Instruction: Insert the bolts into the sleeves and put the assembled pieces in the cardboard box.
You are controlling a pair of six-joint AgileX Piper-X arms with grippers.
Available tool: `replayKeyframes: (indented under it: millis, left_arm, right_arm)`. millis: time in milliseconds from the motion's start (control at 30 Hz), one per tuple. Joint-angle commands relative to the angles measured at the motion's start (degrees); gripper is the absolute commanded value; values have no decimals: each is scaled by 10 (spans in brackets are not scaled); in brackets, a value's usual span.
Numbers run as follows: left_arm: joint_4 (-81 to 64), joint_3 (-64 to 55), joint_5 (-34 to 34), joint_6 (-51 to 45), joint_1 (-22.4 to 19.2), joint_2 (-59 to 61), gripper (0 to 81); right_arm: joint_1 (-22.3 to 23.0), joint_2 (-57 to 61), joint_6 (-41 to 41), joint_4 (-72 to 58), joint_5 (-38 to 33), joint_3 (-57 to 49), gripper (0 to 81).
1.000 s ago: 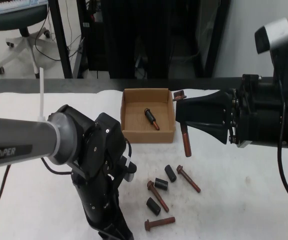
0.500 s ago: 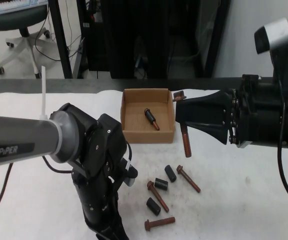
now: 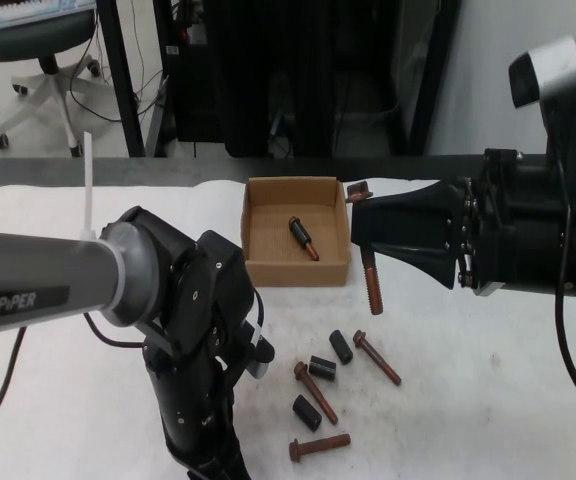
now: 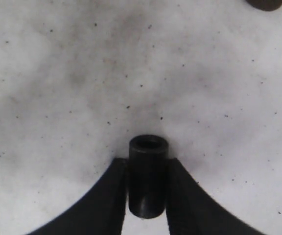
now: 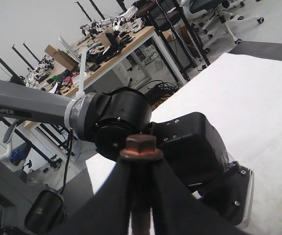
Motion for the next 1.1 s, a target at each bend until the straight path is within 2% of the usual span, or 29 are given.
replayKeyframes:
  millis: [0, 1067]
  left_arm:
    - [-7, 4, -35, 4, 2, 9, 269]
    - [-20, 4, -31, 3, 2, 9, 269]
  right_arm:
    - [1, -5, -5, -3, -8, -3, 8]
    - [1, -5, -5, -2, -18, -3, 8]
